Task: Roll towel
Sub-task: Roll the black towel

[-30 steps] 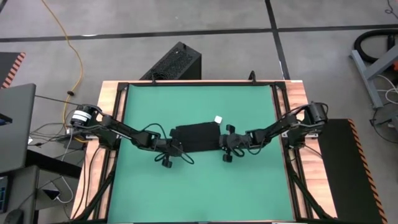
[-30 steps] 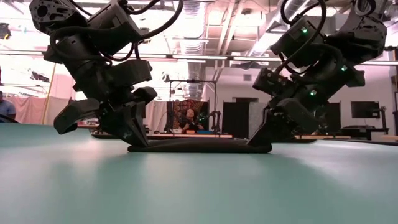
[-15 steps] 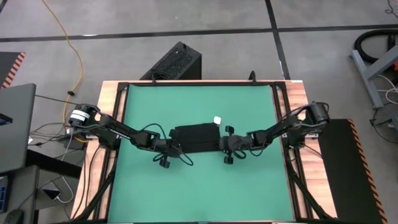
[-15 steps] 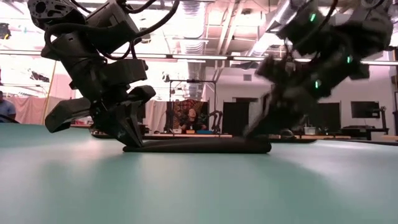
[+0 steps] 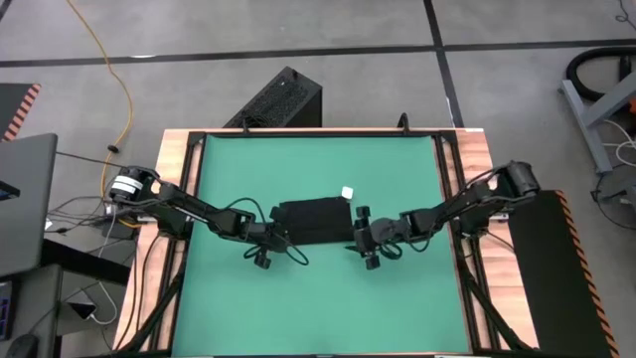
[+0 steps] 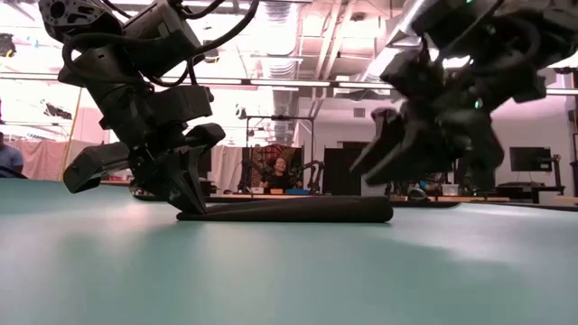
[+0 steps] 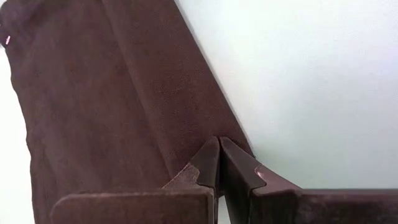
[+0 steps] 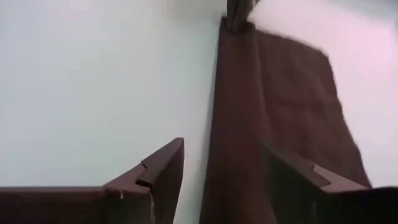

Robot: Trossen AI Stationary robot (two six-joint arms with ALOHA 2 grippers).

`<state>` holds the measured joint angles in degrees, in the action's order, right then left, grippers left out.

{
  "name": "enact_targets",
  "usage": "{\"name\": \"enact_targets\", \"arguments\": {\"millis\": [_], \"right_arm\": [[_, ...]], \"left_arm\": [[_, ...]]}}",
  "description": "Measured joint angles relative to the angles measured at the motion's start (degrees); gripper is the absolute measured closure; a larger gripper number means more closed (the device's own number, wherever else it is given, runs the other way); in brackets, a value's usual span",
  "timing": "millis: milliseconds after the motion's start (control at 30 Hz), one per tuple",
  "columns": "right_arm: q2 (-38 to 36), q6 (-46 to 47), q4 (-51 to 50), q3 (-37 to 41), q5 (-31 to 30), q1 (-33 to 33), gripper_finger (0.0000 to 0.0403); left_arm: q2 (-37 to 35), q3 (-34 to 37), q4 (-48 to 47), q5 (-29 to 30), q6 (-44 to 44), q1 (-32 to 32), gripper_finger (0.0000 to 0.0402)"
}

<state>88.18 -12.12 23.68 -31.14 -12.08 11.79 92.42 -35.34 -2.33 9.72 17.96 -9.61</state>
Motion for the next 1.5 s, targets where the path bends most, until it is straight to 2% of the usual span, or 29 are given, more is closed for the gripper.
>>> {"name": "enact_targets", "arguments": {"millis": [167,433,733,967,1233,1367,1500], "right_arm": [[4.25,-1.60,0.39,0.00,0.05,-2.60,0.0187],[10.42,-2.07,2.80,-0.30,2.10,-6.20,0.0182],[15.03,0.08,2.12,-0.09,3.22,-7.10,0.0187],[15.47,3.93,2.12,-0.02,2.63,-7.63,0.0239],[15.45,10.31,2.16,-0.02,0.87,-7.63,0.0371],[14.61,13.93,1.66,-0.03,3.73,-7.69,0.0374],[11.46,20.03,-0.86,0.03,10.45,-8.75,0.0374]], "left_arm": [[0.02,0.01,0.02,0.00,-0.02,0.02,0.0401],[0.02,0.01,-0.04,-0.02,0.27,0.11,0.0401],[-0.02,-0.01,-1.10,-0.05,0.90,0.28,0.0401],[-0.02,-0.03,-1.27,-0.31,1.38,0.35,0.0401],[-0.02,-0.03,-1.18,-1.44,1.05,0.39,0.0401],[0.00,-0.01,-0.74,-2.51,0.34,0.46,0.0401],[0.00,-0.01,-0.59,-3.85,0.12,0.50,0.0401]]}}
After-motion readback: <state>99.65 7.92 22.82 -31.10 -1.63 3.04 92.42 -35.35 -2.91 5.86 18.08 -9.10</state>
